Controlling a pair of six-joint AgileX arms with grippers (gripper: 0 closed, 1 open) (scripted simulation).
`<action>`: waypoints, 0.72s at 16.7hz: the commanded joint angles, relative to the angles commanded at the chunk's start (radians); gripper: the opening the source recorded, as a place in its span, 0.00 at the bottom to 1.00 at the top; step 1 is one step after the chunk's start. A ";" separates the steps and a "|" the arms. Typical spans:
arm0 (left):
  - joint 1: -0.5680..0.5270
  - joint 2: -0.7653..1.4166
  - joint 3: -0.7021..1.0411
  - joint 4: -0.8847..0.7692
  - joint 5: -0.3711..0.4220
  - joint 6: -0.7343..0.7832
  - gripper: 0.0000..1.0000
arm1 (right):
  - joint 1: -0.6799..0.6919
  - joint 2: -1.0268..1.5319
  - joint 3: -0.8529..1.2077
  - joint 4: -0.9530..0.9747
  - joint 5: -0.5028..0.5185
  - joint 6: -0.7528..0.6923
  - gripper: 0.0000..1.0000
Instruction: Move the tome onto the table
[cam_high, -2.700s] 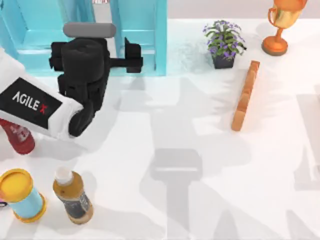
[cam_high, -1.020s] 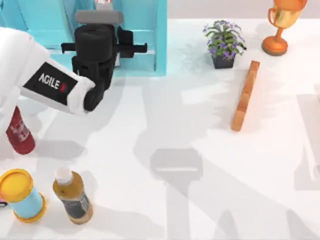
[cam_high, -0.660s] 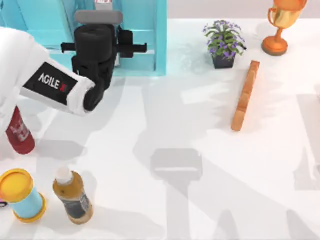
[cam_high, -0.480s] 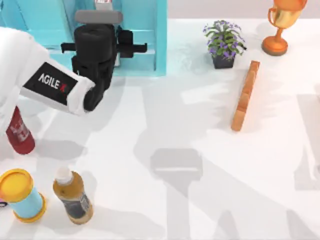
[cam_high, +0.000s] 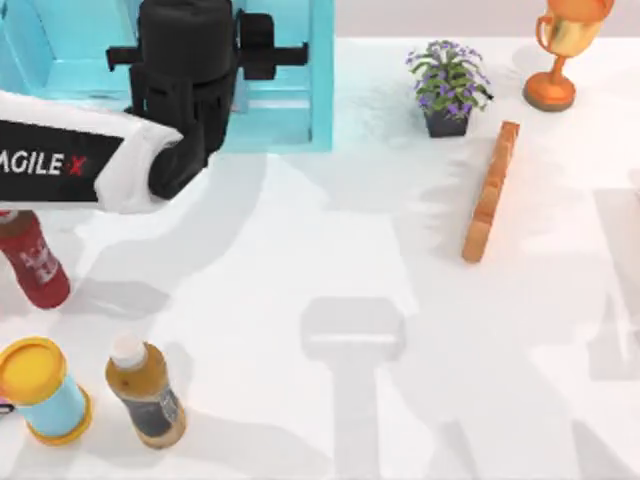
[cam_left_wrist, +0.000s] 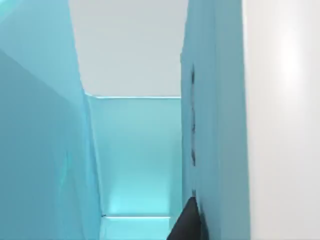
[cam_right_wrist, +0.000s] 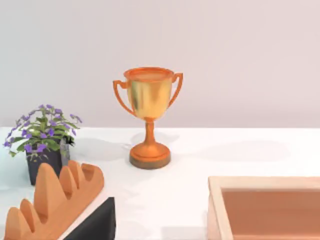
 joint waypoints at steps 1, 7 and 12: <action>-0.010 -0.087 -0.019 -0.036 -0.016 -0.001 0.00 | 0.000 0.000 0.000 0.000 0.000 0.000 1.00; -0.083 -0.550 -0.160 -0.317 -0.109 -0.003 0.00 | 0.000 0.000 0.000 0.000 0.000 0.000 1.00; -0.160 -0.667 -0.258 -0.437 -0.150 -0.025 0.00 | 0.000 0.000 0.000 0.000 0.000 0.000 1.00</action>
